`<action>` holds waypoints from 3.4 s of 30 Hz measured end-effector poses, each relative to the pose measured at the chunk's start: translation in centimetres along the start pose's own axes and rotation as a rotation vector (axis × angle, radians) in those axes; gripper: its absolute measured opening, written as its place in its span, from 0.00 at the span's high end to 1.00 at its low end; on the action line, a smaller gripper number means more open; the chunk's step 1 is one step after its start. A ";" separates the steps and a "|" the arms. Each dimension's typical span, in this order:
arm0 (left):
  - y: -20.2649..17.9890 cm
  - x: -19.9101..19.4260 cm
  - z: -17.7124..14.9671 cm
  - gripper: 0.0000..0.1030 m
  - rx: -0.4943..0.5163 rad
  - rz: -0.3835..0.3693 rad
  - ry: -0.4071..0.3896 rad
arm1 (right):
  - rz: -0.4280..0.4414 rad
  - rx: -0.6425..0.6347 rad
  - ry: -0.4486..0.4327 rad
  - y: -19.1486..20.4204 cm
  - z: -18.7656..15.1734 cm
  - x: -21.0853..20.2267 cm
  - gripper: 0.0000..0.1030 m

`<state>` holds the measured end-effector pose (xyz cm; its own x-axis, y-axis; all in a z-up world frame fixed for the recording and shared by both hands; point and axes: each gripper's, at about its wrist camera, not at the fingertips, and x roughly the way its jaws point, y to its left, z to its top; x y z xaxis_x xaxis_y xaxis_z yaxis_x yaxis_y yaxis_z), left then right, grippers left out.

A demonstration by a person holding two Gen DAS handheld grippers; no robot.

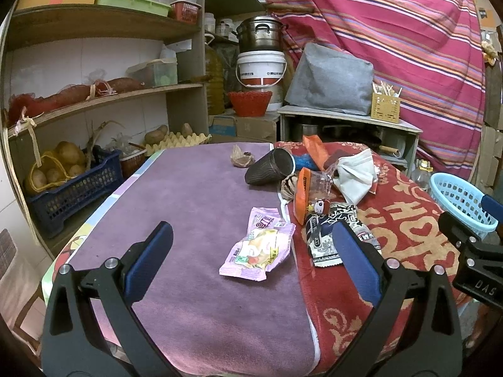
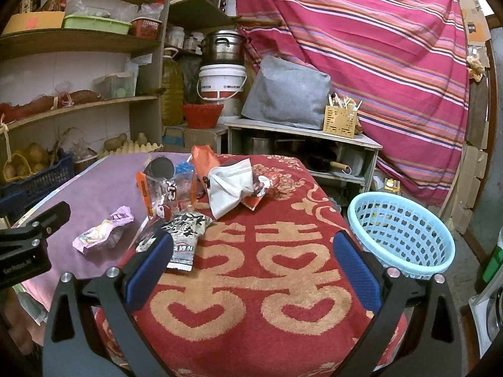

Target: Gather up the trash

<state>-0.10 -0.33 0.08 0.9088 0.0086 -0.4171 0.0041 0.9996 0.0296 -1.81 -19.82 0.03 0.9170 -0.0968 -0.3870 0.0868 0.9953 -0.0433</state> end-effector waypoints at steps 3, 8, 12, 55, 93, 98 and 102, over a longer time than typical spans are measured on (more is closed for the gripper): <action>0.0 0.0 0.0 0.05 0.000 -0.001 0.001 | 0.000 -0.002 0.000 0.0 0.0 0.0 0.04; 0.0 0.0 0.0 0.05 -0.001 0.000 0.001 | -0.001 -0.003 0.002 0.0 0.0 0.0 0.04; 0.0 0.0 0.0 0.05 0.000 0.000 0.001 | -0.002 0.000 0.004 0.0 0.1 0.0 0.04; 0.5 0.1 0.1 0.05 -0.005 0.001 -0.004 | -0.014 0.003 -0.001 -0.6 0.3 -0.3 0.04; 0.7 0.4 -0.4 0.05 -0.002 -0.008 0.004 | -0.018 -0.012 0.001 -0.5 0.6 -0.4 0.04; 0.5 0.4 -0.3 0.05 0.002 -0.011 0.005 | -0.019 -0.013 0.002 -0.5 0.6 -0.4 0.04; 0.5 0.4 -0.3 0.05 0.002 -0.011 0.005 | -0.020 -0.013 0.002 -0.5 0.6 -0.5 0.04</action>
<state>0.09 0.16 -0.37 0.9066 -0.0018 -0.4221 0.0143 0.9995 0.0265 -2.05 -20.27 0.76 0.9142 -0.1163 -0.3882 0.0995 0.9930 -0.0632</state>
